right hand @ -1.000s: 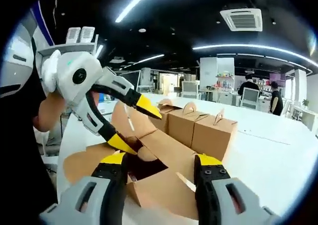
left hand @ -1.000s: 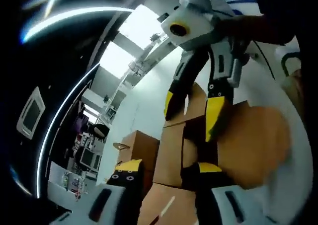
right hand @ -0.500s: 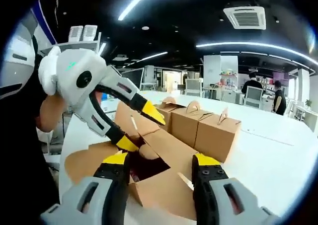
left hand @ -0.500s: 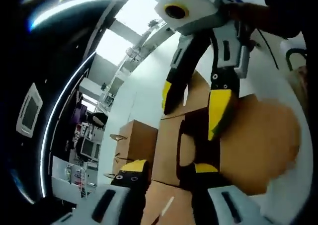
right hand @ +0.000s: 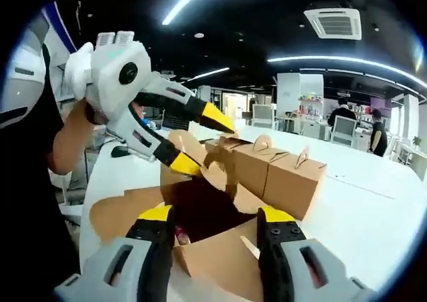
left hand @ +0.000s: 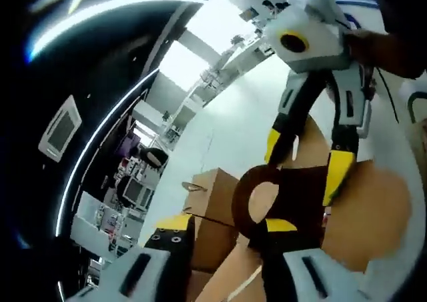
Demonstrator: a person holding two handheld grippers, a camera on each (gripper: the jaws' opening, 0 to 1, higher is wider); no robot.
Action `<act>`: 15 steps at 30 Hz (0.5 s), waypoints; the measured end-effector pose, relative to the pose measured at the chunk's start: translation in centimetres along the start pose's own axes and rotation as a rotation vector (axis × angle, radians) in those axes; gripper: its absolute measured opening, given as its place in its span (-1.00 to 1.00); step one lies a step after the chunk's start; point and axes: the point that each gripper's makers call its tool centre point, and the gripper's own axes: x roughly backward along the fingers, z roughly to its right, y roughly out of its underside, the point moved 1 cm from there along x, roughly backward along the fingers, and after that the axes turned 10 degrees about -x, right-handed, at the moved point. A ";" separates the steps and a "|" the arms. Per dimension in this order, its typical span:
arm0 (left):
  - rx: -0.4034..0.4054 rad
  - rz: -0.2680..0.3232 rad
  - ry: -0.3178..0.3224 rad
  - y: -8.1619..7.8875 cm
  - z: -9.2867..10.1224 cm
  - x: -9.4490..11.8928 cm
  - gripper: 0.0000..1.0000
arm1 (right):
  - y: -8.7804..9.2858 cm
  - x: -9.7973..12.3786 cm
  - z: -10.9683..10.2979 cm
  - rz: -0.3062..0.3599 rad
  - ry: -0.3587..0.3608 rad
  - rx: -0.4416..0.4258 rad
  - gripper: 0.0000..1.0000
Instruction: Pick up one paper box from the group, open the paper box, and remove the item inside
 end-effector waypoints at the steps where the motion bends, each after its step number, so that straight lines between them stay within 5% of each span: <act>1: 0.009 0.002 -0.001 0.1 -0.2 -0.1 -0.15 | 0.0 0.0 0.0 -0.001 0.000 0.001 0.00; 6: 0.041 0.011 0.018 0.2 -0.5 -0.7 -0.15 | 0.0 0.0 0.1 -0.007 0.002 -0.004 0.00; 12: 0.321 0.105 0.153 1.0 -0.1 -1.2 -0.21 | 0.0 0.0 0.1 -0.013 0.001 -0.004 0.00; 15: 0.456 0.155 0.271 1.7 1.1 -1.8 -0.24 | -0.1 0.1 0.3 -0.021 0.016 -0.001 -0.01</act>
